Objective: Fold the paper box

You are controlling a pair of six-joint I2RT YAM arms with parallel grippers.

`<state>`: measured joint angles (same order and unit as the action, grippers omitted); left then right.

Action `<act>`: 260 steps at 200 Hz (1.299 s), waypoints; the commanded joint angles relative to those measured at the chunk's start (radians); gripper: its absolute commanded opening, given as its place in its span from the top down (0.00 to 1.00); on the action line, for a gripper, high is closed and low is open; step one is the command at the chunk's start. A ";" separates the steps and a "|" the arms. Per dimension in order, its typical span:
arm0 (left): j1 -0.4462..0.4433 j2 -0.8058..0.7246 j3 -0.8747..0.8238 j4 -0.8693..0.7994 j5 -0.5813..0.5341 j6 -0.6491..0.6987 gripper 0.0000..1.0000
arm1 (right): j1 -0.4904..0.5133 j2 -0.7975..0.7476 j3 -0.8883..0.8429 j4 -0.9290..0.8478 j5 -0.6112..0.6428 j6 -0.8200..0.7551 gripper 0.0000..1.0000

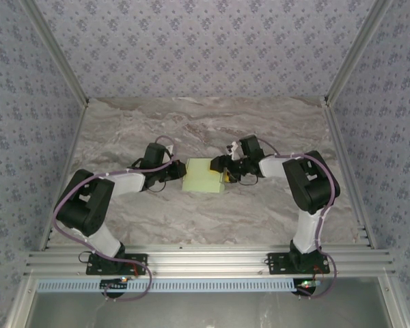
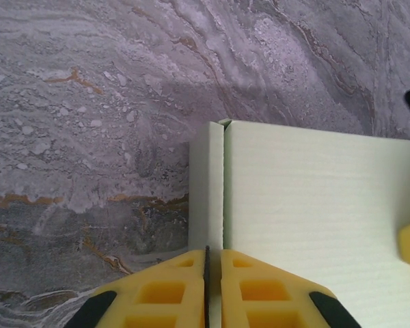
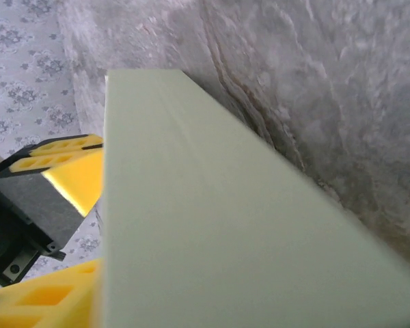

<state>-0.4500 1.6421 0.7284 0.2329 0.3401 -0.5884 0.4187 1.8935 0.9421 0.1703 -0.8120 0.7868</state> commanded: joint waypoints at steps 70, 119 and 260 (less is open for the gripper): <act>-0.009 -0.585 -0.236 0.069 -0.027 0.286 0.43 | -0.050 -0.106 -0.031 -0.013 -0.058 0.299 0.49; -0.213 -0.851 -0.322 0.061 -0.052 0.912 0.01 | -0.120 -0.174 -0.040 -0.159 -0.152 0.487 0.51; -0.332 -0.272 -0.177 0.302 -0.129 1.262 0.09 | -0.078 -0.283 -0.088 -0.237 -0.126 0.511 0.54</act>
<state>-0.7624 1.3361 0.5117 0.4759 0.2401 0.6182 0.3187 1.6363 0.8661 -0.0143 -0.9463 1.3224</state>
